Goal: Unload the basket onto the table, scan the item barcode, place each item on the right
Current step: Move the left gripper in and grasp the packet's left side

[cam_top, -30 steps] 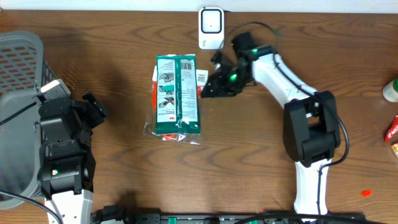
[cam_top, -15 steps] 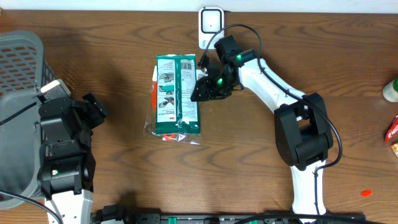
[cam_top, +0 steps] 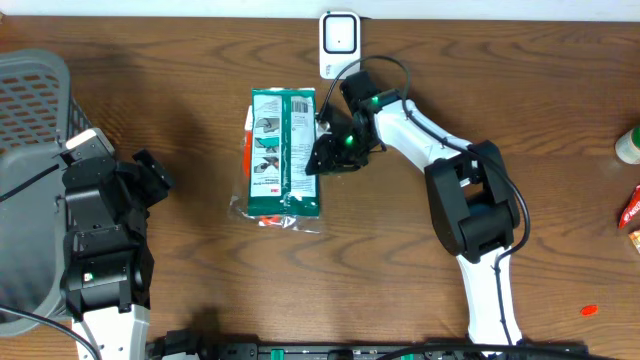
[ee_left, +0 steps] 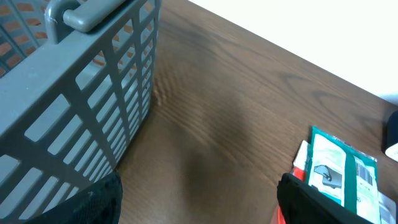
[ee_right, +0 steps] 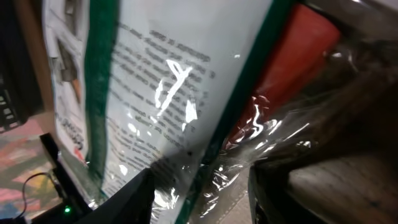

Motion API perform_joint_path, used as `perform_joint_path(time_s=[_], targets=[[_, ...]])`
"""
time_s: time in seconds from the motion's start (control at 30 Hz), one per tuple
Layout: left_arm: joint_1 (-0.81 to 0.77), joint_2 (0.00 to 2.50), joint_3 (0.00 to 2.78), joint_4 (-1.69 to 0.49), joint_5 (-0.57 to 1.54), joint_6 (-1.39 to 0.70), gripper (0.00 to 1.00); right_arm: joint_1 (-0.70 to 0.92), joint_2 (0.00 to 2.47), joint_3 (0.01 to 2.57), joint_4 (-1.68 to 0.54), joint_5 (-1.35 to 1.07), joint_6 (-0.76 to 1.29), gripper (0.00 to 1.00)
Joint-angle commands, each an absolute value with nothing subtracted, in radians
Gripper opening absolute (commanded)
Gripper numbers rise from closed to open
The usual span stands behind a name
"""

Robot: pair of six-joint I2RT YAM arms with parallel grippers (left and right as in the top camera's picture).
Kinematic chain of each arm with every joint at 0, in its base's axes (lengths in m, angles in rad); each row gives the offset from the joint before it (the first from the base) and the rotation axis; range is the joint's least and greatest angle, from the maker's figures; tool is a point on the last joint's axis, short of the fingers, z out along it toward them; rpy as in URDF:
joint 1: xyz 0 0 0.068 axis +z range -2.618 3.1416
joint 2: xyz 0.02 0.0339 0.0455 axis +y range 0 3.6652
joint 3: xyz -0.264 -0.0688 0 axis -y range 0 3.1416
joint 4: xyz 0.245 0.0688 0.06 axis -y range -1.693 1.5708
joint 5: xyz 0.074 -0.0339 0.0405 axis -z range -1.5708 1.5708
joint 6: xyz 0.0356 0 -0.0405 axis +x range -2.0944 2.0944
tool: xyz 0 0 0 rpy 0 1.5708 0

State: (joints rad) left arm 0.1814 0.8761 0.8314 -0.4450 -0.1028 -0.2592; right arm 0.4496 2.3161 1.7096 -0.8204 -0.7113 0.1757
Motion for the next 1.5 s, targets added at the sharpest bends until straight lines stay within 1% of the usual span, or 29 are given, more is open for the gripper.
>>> perform_joint_path(time_s=[0.0, 0.13, 0.23, 0.37, 0.5, 0.67, 1.0, 1.07, 1.1, 1.17, 1.27, 1.37, 1.47], targets=[[0.185, 0.876, 0.822, -0.445, -0.097, -0.264, 0.79, 0.466, 2.32, 1.705, -0.818, -0.768, 0.178, 0.46], [0.185, 0.88, 0.822, -0.445, -0.097, -0.264, 0.79, 0.467, 2.32, 1.705, -0.818, -0.812, 0.178, 0.46], [0.185, 0.892, 0.822, -0.445, -0.097, -0.264, 0.8, 0.466, 2.32, 1.705, -0.818, -0.846, 0.179, 0.42], [0.185, 0.91, 0.822, -0.445, -0.097, -0.264, 0.79, 0.464, 2.319, 1.706, -0.815, -0.844, 0.178, 0.43], [0.185, 0.921, 0.822, -0.445, -0.097, -0.264, 0.79, 0.464, 2.319, 1.706, -0.815, -0.85, 0.178, 0.45], [0.185, 0.922, 0.822, -0.443, -0.098, -0.264, 0.79, 0.485, 2.319, 1.706, -0.811, -0.921, 0.179, 0.45], [0.185, 0.922, 0.822, -0.445, -0.124, -0.264, 0.79, 0.525, 2.319, 1.705, -0.759, -0.902, 0.239, 0.45], [0.185, 0.922, 0.822, -0.445, -0.124, -0.264, 0.8, 0.526, 2.319, 1.705, -0.759, -0.869, 0.253, 0.42], [0.185, 0.923, 0.822, -0.444, -0.123, -0.264, 0.85, 0.526, 2.319, 1.705, -0.759, -0.861, 0.258, 0.4], [0.185, 0.933, 0.822, -0.445, -0.118, -0.264, 0.92, 0.525, 2.319, 1.705, -0.758, -0.861, 0.258, 0.36], [0.185, 0.961, 0.822, -0.459, -0.116, -0.263, 0.93, 0.525, 2.319, 1.705, -0.759, -0.861, 0.258, 0.35], [0.185, 0.998, 0.822, -0.467, -0.111, -0.264, 0.94, 0.526, 2.319, 1.705, -0.764, -0.861, 0.26, 0.39], [0.185, 1.04, 0.822, -0.45, -0.055, -0.264, 0.96, 0.529, 2.319, 1.705, -0.77, -0.861, 0.269, 0.41]])
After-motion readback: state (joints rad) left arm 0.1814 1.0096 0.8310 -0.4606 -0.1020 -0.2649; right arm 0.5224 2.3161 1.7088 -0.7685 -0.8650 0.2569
